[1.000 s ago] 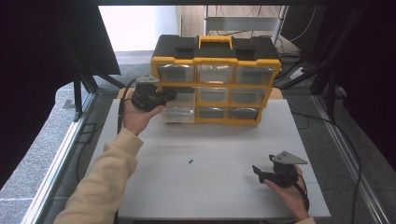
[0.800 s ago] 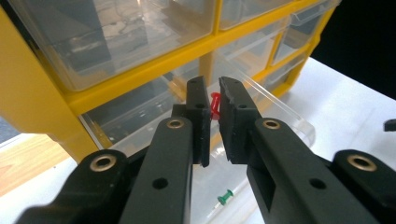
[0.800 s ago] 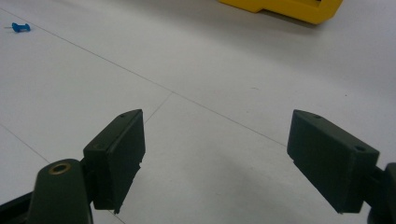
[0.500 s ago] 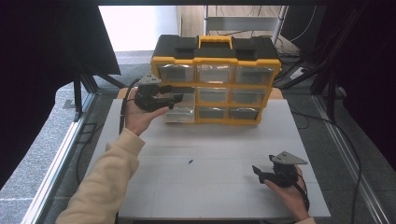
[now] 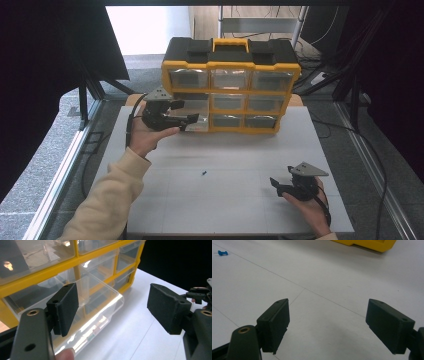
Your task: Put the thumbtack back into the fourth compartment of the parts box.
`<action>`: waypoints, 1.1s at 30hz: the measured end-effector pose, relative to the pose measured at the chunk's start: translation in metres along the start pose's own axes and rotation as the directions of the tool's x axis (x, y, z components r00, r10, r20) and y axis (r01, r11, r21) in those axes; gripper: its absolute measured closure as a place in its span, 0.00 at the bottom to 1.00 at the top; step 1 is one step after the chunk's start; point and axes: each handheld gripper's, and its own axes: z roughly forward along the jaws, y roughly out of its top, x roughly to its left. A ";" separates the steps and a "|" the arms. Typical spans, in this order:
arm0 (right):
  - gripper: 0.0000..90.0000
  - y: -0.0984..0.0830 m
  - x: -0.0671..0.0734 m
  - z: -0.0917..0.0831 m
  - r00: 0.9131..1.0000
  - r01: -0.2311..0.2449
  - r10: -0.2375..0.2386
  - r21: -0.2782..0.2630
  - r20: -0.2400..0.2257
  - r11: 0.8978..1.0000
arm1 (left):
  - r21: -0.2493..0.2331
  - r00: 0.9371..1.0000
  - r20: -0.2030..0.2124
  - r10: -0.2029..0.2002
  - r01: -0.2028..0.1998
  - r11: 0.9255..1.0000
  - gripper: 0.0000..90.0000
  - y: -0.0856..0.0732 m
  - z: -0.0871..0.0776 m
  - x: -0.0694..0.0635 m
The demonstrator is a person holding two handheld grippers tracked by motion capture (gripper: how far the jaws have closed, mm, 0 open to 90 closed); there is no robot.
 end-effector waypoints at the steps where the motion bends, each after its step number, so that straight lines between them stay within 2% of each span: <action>1: 0.22 0.000 0.000 0.000 1.000 0.001 -0.001 -0.001 0.001 1.000 | 0.001 1.000 0.004 -0.002 0.002 1.000 0.27 -0.001 -0.001 -0.001; 10: 0.22 0.000 0.000 0.000 1.000 0.004 -0.004 0.000 0.001 1.000 | -0.004 0.999 0.035 -0.019 0.019 1.000 0.28 -0.021 -0.009 -0.013; 13: 0.22 0.000 0.000 0.000 1.000 0.005 -0.005 0.000 0.002 1.000 | 0.010 0.999 0.036 -0.025 0.025 1.000 0.28 -0.031 -0.011 -0.016; 15: 0.22 0.000 0.000 0.000 1.000 0.005 -0.005 0.000 0.002 1.000 | 0.025 1.000 0.013 -0.007 0.006 1.000 0.28 -0.036 -0.011 -0.020; 22: 0.22 0.000 0.001 0.001 1.000 0.007 -0.007 -0.001 0.004 1.000 | 0.049 0.999 0.043 -0.015 0.013 0.999 0.30 -0.055 -0.009 -0.025; 26: 0.22 0.000 0.001 0.000 1.000 0.005 -0.005 0.001 0.004 1.000 | 0.070 0.999 0.047 -0.018 0.015 0.997 0.31 -0.067 -0.004 -0.029; 33: 0.22 0.000 0.001 0.000 1.000 0.011 -0.011 0.001 0.003 1.000 | 0.148 0.998 0.056 -0.025 0.017 0.989 0.31 -0.087 0.015 -0.033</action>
